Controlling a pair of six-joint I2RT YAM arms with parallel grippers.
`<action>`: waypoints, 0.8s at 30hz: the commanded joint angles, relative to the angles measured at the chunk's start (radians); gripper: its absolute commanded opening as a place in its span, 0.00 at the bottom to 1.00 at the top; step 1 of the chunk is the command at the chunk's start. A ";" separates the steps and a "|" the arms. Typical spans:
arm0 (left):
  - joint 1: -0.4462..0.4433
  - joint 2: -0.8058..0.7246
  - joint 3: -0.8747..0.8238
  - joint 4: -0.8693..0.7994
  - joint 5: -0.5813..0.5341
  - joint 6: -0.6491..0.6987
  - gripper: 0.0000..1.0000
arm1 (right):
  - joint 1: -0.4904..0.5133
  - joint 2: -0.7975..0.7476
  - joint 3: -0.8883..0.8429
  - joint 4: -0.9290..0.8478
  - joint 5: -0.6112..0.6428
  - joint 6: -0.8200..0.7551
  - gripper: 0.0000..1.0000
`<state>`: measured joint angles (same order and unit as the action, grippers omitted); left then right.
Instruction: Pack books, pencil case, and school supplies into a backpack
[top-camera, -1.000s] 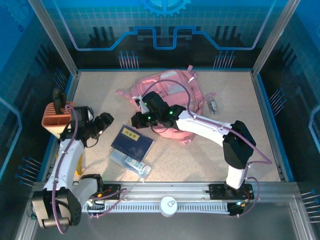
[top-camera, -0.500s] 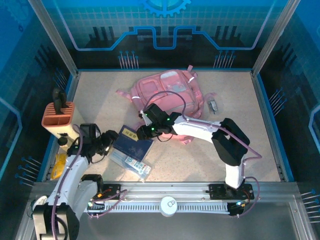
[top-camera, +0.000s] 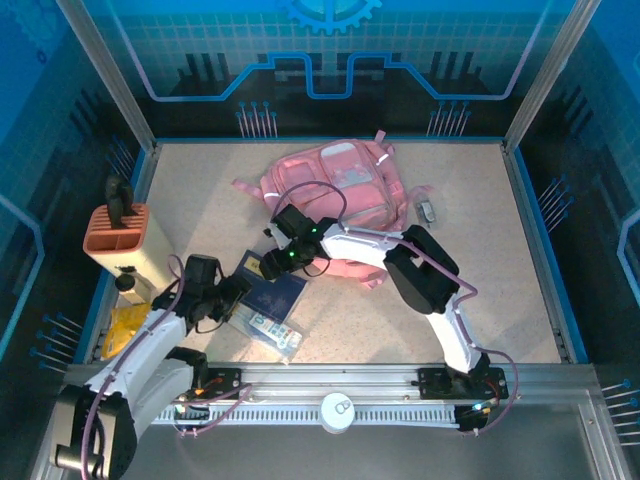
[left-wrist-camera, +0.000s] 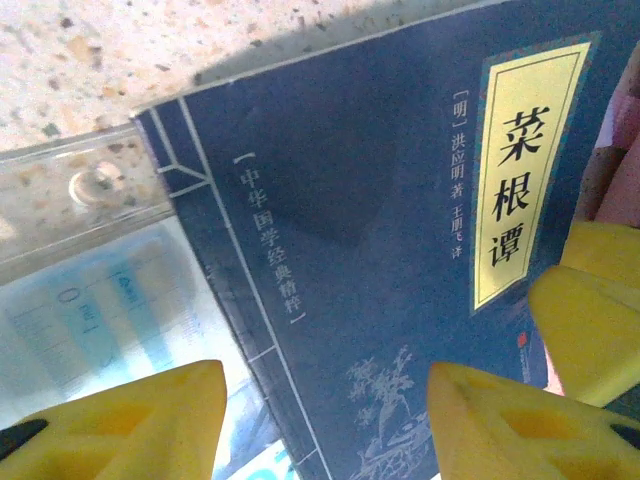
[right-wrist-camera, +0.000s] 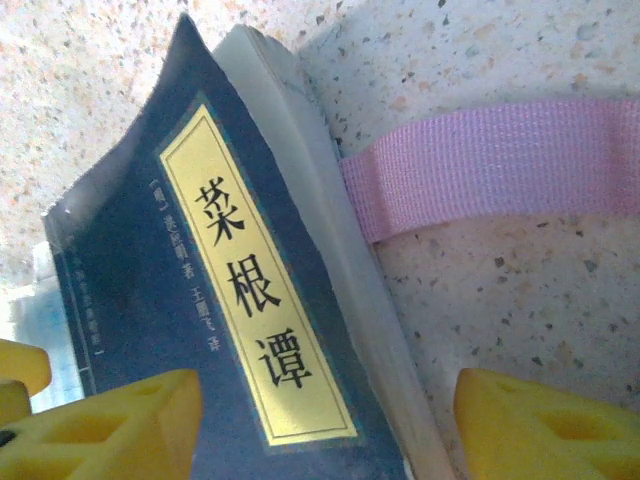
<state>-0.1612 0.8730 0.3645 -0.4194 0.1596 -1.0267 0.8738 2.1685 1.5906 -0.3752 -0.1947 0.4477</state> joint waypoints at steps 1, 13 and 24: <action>-0.020 0.031 -0.010 0.047 -0.041 -0.028 0.54 | -0.009 0.031 0.030 -0.055 -0.002 -0.036 0.72; -0.040 0.126 -0.030 0.099 -0.064 -0.020 0.41 | 0.003 -0.011 0.060 -0.087 -0.168 -0.024 0.69; -0.044 0.122 -0.041 0.108 -0.071 -0.022 0.35 | -0.029 -0.077 0.012 -0.046 -0.328 0.023 0.55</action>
<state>-0.1967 0.9977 0.3428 -0.3370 0.1013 -1.0485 0.8478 2.1300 1.6203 -0.4423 -0.4156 0.4519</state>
